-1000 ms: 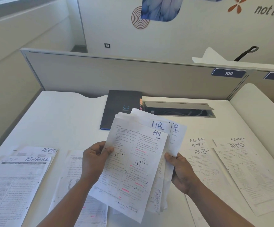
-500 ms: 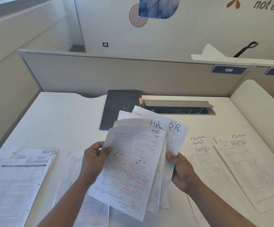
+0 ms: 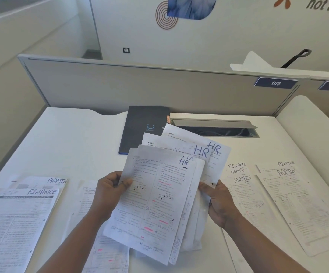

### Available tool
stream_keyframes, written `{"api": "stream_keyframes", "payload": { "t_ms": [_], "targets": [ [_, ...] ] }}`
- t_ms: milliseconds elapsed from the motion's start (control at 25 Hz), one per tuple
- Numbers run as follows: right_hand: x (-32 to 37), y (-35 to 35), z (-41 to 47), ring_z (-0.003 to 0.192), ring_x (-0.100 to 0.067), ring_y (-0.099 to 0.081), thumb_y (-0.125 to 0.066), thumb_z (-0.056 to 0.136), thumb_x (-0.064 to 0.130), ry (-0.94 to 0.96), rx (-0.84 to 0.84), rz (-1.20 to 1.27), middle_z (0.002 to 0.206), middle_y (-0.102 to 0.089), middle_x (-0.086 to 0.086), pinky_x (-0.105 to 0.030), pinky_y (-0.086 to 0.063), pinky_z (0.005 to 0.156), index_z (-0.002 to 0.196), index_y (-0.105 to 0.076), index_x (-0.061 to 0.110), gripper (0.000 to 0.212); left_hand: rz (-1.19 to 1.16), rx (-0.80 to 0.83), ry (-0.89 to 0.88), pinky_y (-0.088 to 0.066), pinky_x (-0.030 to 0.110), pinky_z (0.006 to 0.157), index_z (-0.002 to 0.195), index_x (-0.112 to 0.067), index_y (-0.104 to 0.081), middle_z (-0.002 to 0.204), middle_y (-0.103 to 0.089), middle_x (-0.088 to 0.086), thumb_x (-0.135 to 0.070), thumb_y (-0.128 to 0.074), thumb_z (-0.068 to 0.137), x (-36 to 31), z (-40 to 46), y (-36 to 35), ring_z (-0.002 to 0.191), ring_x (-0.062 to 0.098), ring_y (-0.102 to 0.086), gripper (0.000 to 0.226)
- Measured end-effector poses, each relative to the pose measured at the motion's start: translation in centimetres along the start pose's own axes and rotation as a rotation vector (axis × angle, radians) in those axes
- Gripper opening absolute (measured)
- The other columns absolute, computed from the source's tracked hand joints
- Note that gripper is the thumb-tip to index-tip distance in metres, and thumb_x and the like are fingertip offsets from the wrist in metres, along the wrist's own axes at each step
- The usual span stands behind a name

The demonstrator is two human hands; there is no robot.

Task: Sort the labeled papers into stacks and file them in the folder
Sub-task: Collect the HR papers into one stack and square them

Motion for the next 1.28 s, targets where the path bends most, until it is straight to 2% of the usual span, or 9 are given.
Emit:
{"api": "stream_keyframes", "payload": {
  "t_ms": [160,320,520,720,880,960,1080,1200,1280],
  "targets": [
    [0.2,-0.1,-0.1,0.105,-0.033,-0.074,-0.077,0.085,-0.003,0.098,-0.023,-0.076,0.116,-0.077,-0.01,-0.052,-0.062,0.085,0.134,-0.052,0.027,0.063,-0.018,0.006,0.02,-0.064,0.049,0.079,0.09,-0.024,-0.078,0.099,-0.081,0.011,-0.006,-0.075,0.094,0.4,0.1,0.0,0.088,0.033,-0.079,0.019],
    [0.4,-0.4,-0.1,0.085,-0.027,-0.078,-0.077,0.089,0.004,0.136,-0.066,-0.179,0.097,-0.079,-0.004,-0.041,-0.063,0.071,0.111,-0.037,0.055,0.069,-0.065,0.041,0.061,-0.065,0.045,0.072,0.097,-0.018,-0.076,0.103,-0.081,0.014,-0.006,-0.072,0.096,1.2,0.1,-0.2,0.09,0.037,-0.079,0.013],
    [0.6,-0.4,-0.1,0.074,-0.018,-0.074,-0.067,0.097,0.006,0.217,-0.095,-0.264,0.095,-0.078,-0.002,-0.028,-0.059,0.063,0.101,-0.038,0.053,0.055,-0.188,0.109,0.124,-0.065,0.043,0.072,0.116,-0.006,-0.068,0.111,-0.078,0.021,-0.003,-0.067,0.098,2.2,0.1,-0.3,0.096,0.04,-0.077,0.018],
    [0.2,-0.2,-0.3,0.053,-0.013,-0.052,-0.06,0.102,0.015,0.291,-0.144,-0.361,0.066,-0.059,0.003,-0.025,-0.047,0.049,0.106,-0.039,0.052,0.042,-0.244,0.124,0.141,-0.065,0.041,0.071,0.12,-0.007,-0.067,0.112,-0.077,0.022,-0.004,-0.065,0.098,2.8,-0.2,-0.5,0.095,0.038,-0.078,0.022],
    [0.5,-0.3,-0.5,0.051,-0.008,-0.046,-0.056,0.104,0.016,0.376,-0.131,-0.427,0.064,-0.053,0.009,-0.024,-0.042,0.048,0.107,-0.044,0.048,0.034,-0.26,0.117,0.143,-0.065,0.041,0.071,0.124,-0.004,-0.064,0.112,-0.077,0.023,-0.002,-0.062,0.1,3.1,-0.5,-0.6,0.093,0.037,-0.078,0.024],
    [0.6,-0.5,-0.5,0.056,-0.009,-0.053,-0.055,0.106,0.016,0.387,-0.107,-0.457,0.074,-0.061,0.006,-0.027,-0.047,0.052,0.105,-0.056,0.042,0.026,-0.277,0.108,0.148,-0.065,0.041,0.07,0.124,-0.004,-0.063,0.111,-0.078,0.022,-0.001,-0.062,0.1,3.1,-0.6,-0.7,0.092,0.036,-0.078,0.024],
    [0.4,-0.6,-0.6,0.088,-0.015,-0.069,-0.052,0.107,0.012,0.31,-0.086,-0.411,0.106,-0.075,0.0,-0.03,-0.058,0.078,0.104,-0.071,0.031,0.027,-0.306,0.096,0.156,-0.065,0.043,0.069,0.124,-0.005,-0.063,0.111,-0.078,0.021,0.0,-0.061,0.1,3.2,-0.8,-0.7,0.091,0.035,-0.079,0.025],
    [0.4,-0.7,-0.7,0.098,-0.008,-0.07,-0.051,0.104,0.009,0.236,-0.009,-0.357,0.107,-0.078,0.003,-0.016,-0.054,0.079,0.1,-0.078,0.022,0.03,-0.309,0.095,0.158,-0.065,0.043,0.069,0.125,-0.006,-0.063,0.111,-0.078,0.021,0.0,-0.062,0.099,3.3,-0.9,-0.9,0.092,0.036,-0.078,0.027],
    [0.6,-0.9,-0.9,0.106,-0.006,-0.07,-0.06,0.103,0.019,0.199,0.068,-0.38,0.111,-0.078,0.003,-0.018,-0.052,0.086,0.1,-0.079,0.02,0.02,-0.306,0.095,0.156,-0.065,0.043,0.069,0.123,-0.008,-0.065,0.111,-0.078,0.021,0.001,-0.062,0.099,3.4,-1.0,-1.0,0.091,0.035,-0.079,0.026]
  ]
}}
Point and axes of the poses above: each hand's wrist, its own z-axis towards the middle knuckle, its own y-axis out of the back of the hand, x = y × z, the point moved 2 cm from there along z, towards the middle knuckle
